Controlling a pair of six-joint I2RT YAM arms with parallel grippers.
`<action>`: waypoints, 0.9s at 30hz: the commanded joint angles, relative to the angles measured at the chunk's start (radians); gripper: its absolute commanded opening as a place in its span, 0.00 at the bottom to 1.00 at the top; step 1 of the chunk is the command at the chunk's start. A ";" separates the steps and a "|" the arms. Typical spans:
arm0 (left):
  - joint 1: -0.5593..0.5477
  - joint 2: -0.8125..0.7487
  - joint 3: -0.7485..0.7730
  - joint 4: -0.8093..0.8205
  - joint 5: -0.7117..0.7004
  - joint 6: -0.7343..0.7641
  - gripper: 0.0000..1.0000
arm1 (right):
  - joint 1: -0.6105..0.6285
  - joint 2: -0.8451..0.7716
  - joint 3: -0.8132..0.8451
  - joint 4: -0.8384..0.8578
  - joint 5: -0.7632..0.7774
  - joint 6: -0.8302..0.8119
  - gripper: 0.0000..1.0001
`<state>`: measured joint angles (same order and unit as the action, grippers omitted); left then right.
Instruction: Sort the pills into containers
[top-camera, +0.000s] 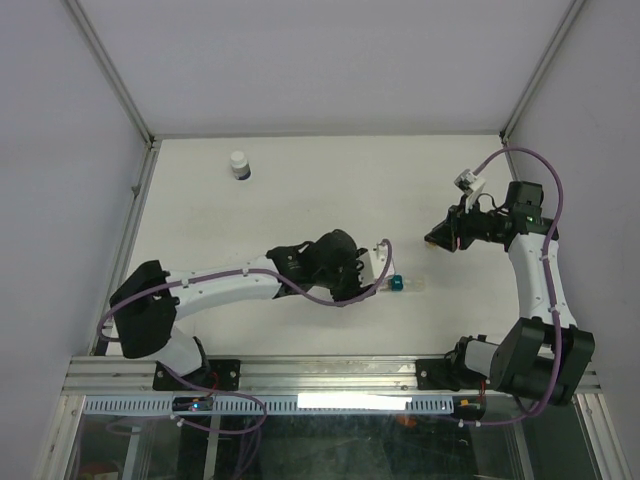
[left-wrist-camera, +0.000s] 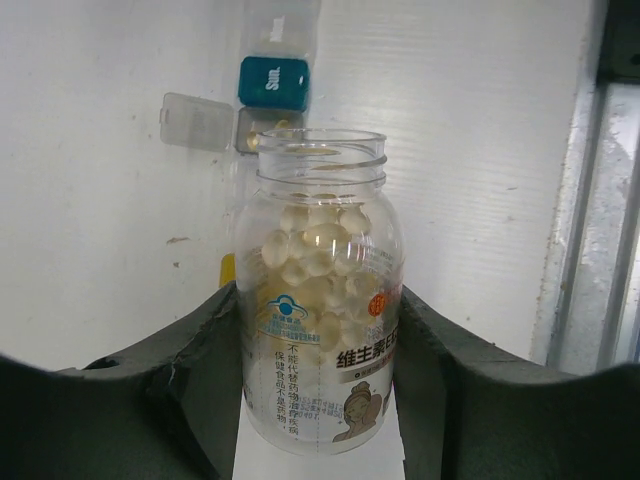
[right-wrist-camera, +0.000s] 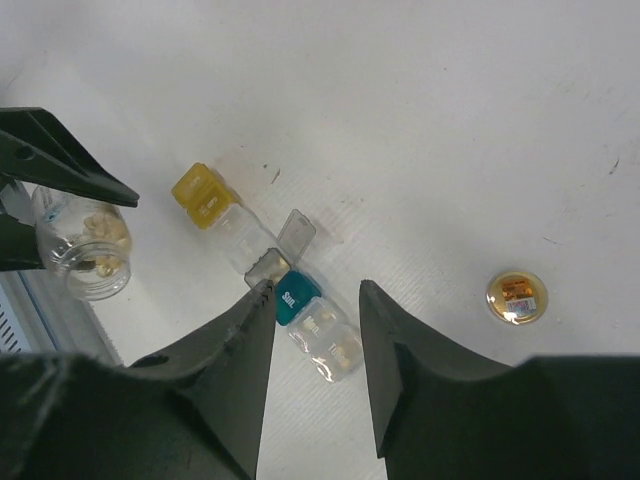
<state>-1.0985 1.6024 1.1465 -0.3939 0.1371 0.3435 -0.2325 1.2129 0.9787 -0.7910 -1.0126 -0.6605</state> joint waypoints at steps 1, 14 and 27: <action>-0.012 -0.159 -0.215 0.462 0.130 -0.042 0.00 | -0.009 -0.072 -0.015 0.015 -0.071 -0.051 0.42; -0.011 -0.411 -0.628 1.187 0.315 -0.286 0.00 | -0.010 -0.155 -0.086 0.035 -0.211 -0.158 0.42; -0.009 -0.551 -0.725 1.227 0.325 -0.422 0.00 | -0.007 -0.182 -0.077 -0.141 -0.312 -0.512 0.65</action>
<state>-1.1007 1.1072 0.4309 0.7715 0.4393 -0.0204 -0.2359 1.0054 0.8566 -0.8089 -1.2457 -0.9565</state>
